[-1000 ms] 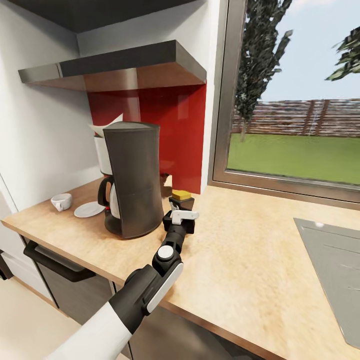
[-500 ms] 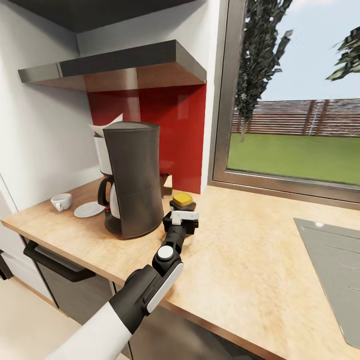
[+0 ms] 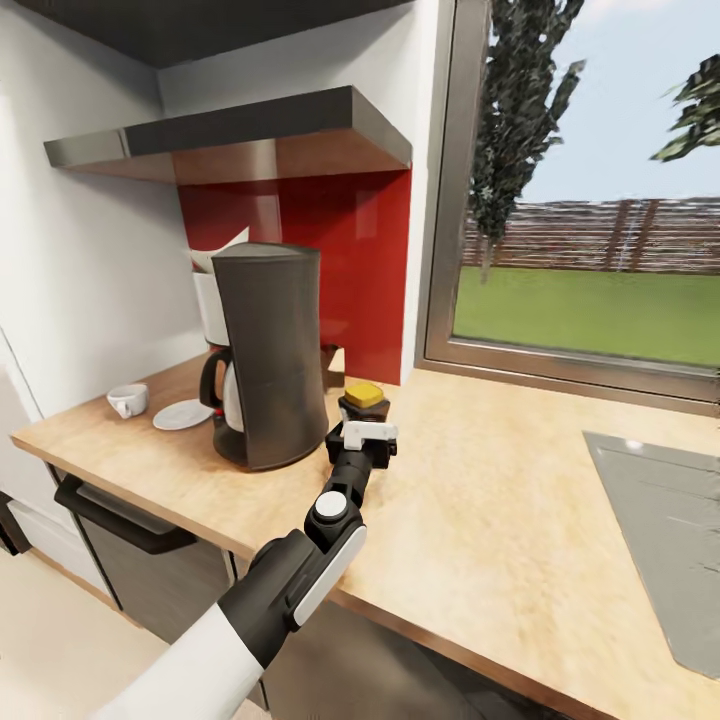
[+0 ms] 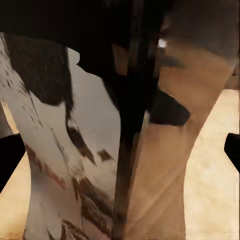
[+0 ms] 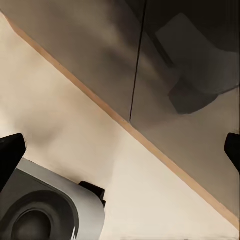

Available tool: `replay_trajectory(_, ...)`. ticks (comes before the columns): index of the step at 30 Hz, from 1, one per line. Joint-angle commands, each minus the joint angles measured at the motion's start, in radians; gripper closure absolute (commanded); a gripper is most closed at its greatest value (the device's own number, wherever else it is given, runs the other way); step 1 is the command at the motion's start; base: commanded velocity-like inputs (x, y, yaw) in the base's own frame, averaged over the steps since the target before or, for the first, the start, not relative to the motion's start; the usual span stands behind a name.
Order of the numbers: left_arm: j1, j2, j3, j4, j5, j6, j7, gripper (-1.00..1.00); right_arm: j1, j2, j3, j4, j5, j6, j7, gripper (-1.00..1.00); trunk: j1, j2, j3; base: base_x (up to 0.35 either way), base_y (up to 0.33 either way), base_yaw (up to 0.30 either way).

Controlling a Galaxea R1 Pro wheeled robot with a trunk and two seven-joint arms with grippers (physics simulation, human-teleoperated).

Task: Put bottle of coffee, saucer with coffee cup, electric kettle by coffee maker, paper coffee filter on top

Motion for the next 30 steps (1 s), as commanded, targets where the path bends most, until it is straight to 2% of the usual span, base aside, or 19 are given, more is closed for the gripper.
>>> replay_trajectory(1, -0.001, 0.000, -0.002, -0.001, 0.005, 0.004, 0.007, -1.00, 0.000, 0.000, 0.007, 0.001, -0.011, -0.003, 0.005, -1.00, 0.000, -0.001, -0.001, -0.209, 0.000, 0.000)
replay_trajectory(8, -0.001, 0.000, -0.002, -0.001, 0.006, 0.003, 0.007, -1.00, 0.000, 0.000, 0.007, 0.001, -0.011, -0.003, 0.005, -1.00, 0.000, -0.001, -0.001, -0.165, 0.000, 0.000)
replay_trajectory(27, -0.001, 0.000, -0.002, -0.003, 0.006, 0.002, 0.007, -1.00, 0.000, -0.001, 0.005, 0.000, -0.011, -0.003, 0.005, -1.00, 0.000, -0.001, -0.001, -0.319, 0.000, 0.000)
replay_trajectory(30, -0.001, 0.000, -0.004, -0.040, 0.006, 0.002, 0.006, -1.00, 0.000, -0.001, 0.005, 0.001, -0.011, -0.003, 0.006, -1.00, 0.000, -0.001, -0.001, -0.178, 0.000, 0.000)
